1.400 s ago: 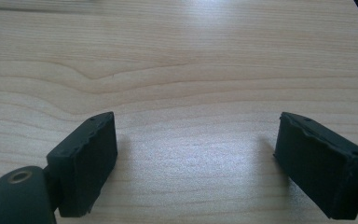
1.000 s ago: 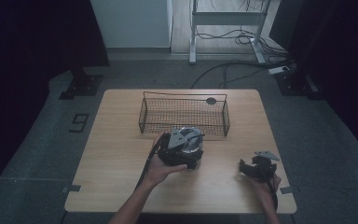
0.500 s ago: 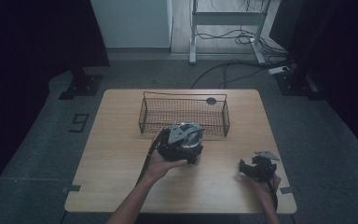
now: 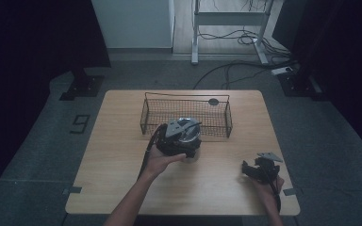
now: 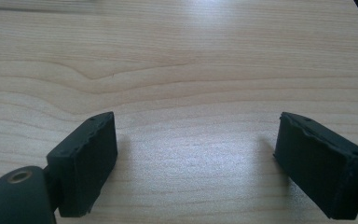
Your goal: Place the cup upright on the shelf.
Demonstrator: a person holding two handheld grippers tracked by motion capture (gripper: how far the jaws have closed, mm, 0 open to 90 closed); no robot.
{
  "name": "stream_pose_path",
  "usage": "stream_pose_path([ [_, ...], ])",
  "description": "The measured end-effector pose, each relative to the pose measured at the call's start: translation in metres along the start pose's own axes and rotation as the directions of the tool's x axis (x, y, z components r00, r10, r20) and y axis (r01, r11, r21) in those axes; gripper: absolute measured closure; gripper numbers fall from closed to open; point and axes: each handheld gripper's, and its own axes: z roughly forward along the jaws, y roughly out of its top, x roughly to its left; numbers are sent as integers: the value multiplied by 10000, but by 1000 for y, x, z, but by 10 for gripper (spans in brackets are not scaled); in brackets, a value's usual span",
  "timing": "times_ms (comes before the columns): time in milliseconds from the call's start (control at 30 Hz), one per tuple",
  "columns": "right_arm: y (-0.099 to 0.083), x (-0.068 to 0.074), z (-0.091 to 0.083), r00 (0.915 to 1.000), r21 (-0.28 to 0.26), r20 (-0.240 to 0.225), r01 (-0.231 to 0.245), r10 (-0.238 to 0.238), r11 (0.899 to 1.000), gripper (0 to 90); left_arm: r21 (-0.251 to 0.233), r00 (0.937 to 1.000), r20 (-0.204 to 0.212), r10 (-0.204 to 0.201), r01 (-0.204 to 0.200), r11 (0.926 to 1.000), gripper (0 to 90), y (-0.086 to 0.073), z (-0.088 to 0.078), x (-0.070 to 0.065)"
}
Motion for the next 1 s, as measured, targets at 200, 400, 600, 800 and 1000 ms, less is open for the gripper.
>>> stream_pose_path([
  [200, 0, 0, 0, 10000, 0, -1, 10, -10, 10000, 127, -86, 10000, 13, -64, 64, 9999, 39, 6, 1, 3],
  [400, 0, 0, 0, 10000, -4, 22, -4, 4, 10000, 127, -136, 9999, 58, -140, 141, 9998, 39, 11, 2, 7],
  [600, 0, 0, 0, 10000, 1, 44, -9, 9, 10000, 128, -175, 9995, -30, -327, 327, 9993, 39, 12, 1, 14],
  [800, 0, 0, 0, 10000, 3, 64, -42, 42, 10000, 128, -221, 9993, -104, -370, 367, 9991, 39, 18, 2, 20],
  [1000, 0, 0, 0, 10000, 9, 85, -35, 35, 10000, 129, -359, 9984, -127, -544, 540, 9979, 39, 19, 7, 27],
])
